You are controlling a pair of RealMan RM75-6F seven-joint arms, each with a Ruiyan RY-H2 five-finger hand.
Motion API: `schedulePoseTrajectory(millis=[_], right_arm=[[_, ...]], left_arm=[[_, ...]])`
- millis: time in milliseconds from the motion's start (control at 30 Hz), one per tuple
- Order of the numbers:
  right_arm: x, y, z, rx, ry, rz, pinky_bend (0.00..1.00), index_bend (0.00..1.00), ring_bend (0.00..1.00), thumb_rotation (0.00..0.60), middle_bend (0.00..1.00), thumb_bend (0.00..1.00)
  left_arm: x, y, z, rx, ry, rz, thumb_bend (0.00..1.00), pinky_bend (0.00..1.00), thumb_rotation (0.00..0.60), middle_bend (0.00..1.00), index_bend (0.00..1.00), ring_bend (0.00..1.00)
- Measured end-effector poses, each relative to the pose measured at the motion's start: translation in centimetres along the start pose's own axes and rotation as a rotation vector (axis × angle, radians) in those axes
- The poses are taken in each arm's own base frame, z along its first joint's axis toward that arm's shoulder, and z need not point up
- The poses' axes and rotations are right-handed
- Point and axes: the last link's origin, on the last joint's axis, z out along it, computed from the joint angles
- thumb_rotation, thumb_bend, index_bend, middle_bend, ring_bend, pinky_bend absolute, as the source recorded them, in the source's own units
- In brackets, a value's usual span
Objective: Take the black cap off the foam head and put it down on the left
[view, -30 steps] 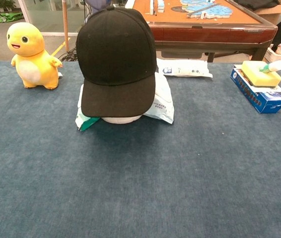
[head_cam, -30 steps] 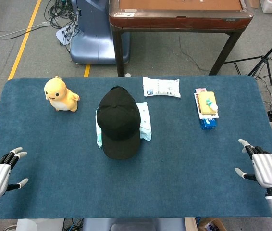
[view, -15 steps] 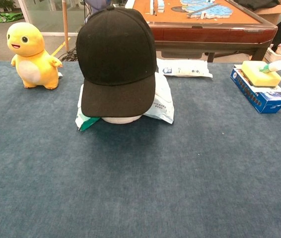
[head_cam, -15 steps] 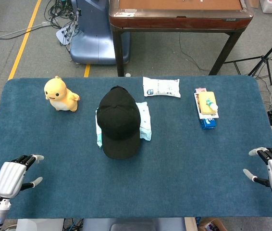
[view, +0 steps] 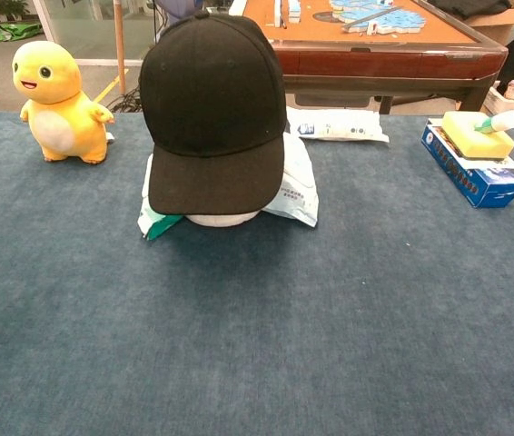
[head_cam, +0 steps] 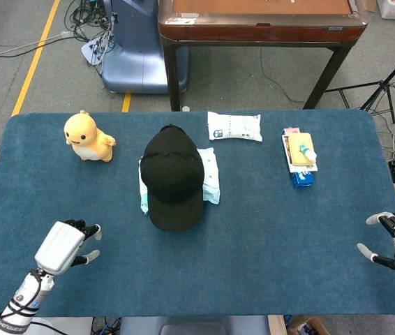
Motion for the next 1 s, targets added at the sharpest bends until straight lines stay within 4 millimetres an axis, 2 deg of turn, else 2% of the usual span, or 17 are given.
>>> schedulePoseTrajectory(millis=[433,600,1000], right_arm=[[0.2,0.4,0.2,-0.015,-0.007,0.010,0.55,0.44,0.36,0.600,0.45,0.08],[0.3,0.6,0.2,-0.020,-0.005,0.019,0.55,0.44,0.36,0.600,0.45,0.08],[0.8,1.0,0.1,-0.027,0.006,0.044,0.55,0.44,0.36,0.600,0.45,0.08]], left_arm=[[-1.2,3.6,4.6,-0.083,-0.070,0.068,0.00,0.79,0.600,0.96,0.69,0.73],[-1.9,4.9,6.4,-0.102,-0.096,0.076,0.00,0.79,0.600,0.96,0.69,0.74],[-3.3,6.3,9.3,-0.087,-0.105,0.071,0.00,0.79,0.600,0.96,0.70,0.74]])
